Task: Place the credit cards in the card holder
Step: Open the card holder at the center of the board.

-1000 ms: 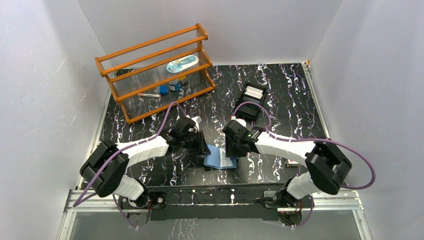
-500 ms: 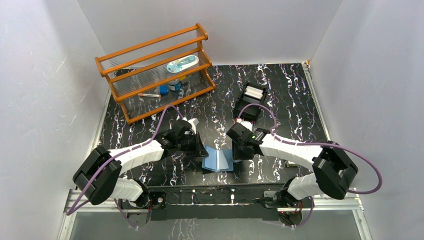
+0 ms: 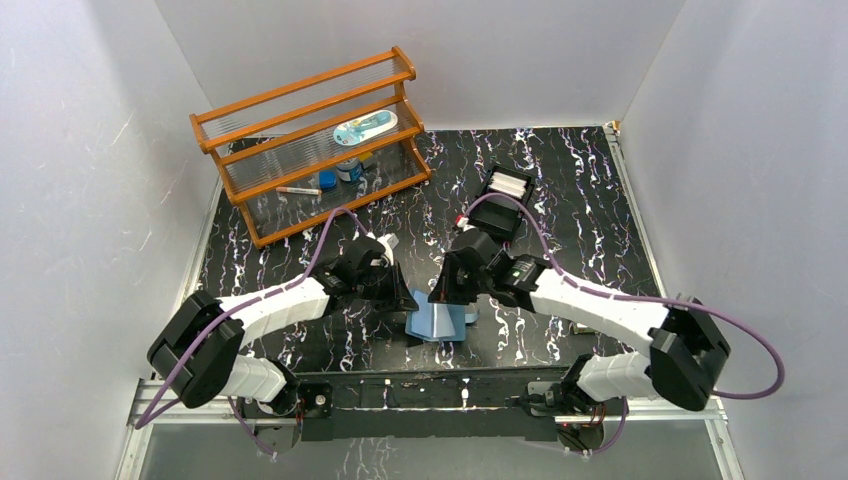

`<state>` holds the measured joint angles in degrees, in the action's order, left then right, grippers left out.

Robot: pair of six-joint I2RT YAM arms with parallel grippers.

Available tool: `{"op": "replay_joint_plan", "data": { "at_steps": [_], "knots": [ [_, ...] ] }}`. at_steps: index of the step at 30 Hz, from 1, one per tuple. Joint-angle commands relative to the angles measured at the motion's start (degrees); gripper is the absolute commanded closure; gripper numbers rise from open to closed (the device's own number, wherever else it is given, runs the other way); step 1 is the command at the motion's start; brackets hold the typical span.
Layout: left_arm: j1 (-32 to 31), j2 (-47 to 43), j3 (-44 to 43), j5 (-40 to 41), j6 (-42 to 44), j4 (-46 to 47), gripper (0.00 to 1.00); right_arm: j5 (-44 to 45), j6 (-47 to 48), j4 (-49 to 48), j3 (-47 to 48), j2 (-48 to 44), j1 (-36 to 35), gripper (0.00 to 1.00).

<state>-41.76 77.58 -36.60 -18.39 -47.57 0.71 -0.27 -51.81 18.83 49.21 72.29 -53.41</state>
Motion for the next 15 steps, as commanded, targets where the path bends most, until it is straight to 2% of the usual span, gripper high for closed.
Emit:
{"op": "replay_joint_plan", "data": {
  "at_steps": [1, 7, 15],
  "knots": [
    [-0.2, -0.4, -1.5, -0.5, -0.4, -0.6, 1.0, -3.6, -1.4, -8.3, -1.3, 5.1, -0.6, 1.0],
    [-0.2, -1.7, 2.5, -0.2, -0.9, 2.4, 1.0, 7.5, 2.7, -0.9, -1.4, 11.0, 0.0, 1.0],
    [0.2, -2.1, 5.0, 1.0, -0.6, 1.6, 1.0, 10.2, 2.6, -2.3, -10.0, 11.5, 1.7, 1.0]
  ]
}}
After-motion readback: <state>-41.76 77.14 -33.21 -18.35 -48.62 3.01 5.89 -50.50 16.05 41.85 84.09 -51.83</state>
